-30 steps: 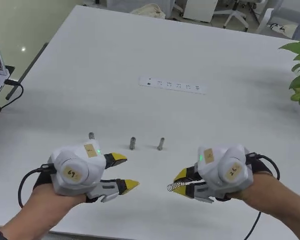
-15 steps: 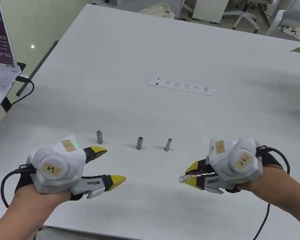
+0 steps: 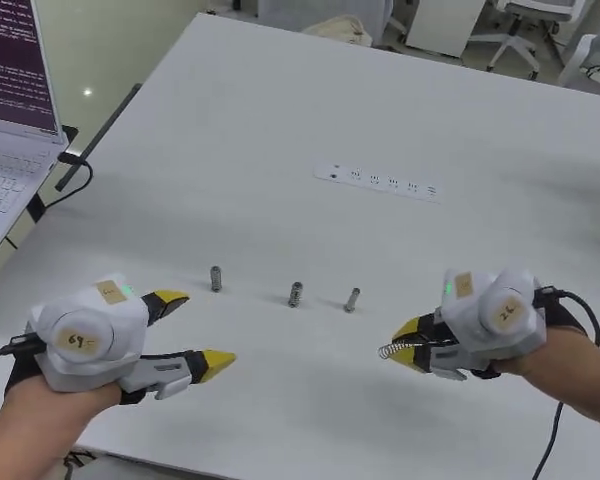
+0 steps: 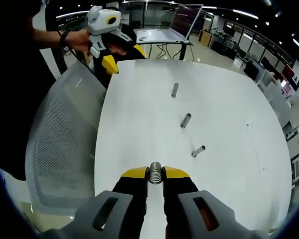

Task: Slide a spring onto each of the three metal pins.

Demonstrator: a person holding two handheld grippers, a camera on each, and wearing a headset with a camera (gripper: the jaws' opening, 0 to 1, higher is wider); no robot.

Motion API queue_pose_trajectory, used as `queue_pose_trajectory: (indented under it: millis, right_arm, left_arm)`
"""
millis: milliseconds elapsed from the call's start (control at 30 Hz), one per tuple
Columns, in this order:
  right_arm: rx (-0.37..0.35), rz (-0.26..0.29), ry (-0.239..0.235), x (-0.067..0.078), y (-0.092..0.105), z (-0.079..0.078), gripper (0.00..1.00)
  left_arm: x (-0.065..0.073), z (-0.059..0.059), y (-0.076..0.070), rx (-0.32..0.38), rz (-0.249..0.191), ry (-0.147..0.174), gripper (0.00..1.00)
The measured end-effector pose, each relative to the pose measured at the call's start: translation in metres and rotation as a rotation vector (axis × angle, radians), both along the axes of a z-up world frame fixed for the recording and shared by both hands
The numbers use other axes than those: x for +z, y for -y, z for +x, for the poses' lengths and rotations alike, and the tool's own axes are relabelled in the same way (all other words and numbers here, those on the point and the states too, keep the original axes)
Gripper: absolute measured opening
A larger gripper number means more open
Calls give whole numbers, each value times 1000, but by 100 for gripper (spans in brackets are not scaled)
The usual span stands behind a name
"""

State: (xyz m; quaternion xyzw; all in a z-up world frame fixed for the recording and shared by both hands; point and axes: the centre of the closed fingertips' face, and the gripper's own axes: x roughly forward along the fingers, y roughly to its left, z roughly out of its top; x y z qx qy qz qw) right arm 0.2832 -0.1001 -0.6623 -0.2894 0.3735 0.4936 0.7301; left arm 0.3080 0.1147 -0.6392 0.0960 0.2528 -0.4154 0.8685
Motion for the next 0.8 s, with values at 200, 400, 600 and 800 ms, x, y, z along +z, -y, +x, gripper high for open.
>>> queue_pose_trajectory:
  millis: [200, 400, 600, 800]
  right_arm:
    - [-1, -4, 0, -1, 2, 10, 9]
    - [-3, -14, -1, -3, 6, 21, 9]
    - [-6, -20, -3, -6, 8, 31, 9]
    - [-7, -31, -6, -8, 9, 42, 9]
  left_arm:
    - [-2, 0, -11, 29, 1, -9, 55]
    - [-3, 2, -20, 50, -1, -15, 56]
    - [-3, 4, -26, 73, -6, -19, 56]
    - [-4, 3, -31, 85, -9, -22, 56]
